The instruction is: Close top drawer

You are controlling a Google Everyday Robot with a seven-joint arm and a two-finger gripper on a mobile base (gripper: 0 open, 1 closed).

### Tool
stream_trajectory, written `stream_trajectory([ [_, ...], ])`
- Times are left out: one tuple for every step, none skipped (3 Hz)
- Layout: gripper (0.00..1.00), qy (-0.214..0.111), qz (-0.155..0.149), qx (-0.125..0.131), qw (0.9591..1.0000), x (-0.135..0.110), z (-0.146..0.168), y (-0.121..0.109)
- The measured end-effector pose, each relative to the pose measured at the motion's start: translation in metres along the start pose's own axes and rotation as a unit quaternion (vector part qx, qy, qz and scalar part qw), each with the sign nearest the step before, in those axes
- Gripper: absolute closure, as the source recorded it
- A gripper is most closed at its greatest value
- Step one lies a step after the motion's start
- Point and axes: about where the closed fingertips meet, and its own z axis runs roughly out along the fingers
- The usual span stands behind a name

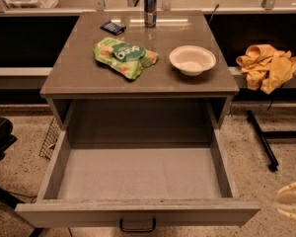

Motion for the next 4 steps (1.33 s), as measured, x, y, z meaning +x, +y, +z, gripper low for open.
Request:
stream_trajectory([
  [1.00,-0.014,-0.001,-0.040,0.9991,0.023,0.030,0.057],
  [1.00,-0.013,-0.004,-0.045,0.9989,0.020,0.043,0.064],
  [1.00,-0.036,0.009,-0.053,0.9979,0.028,0.074,0.087],
  [1.00,-0.079,0.024,-0.059,0.9948,0.033,0.110,0.103],
])
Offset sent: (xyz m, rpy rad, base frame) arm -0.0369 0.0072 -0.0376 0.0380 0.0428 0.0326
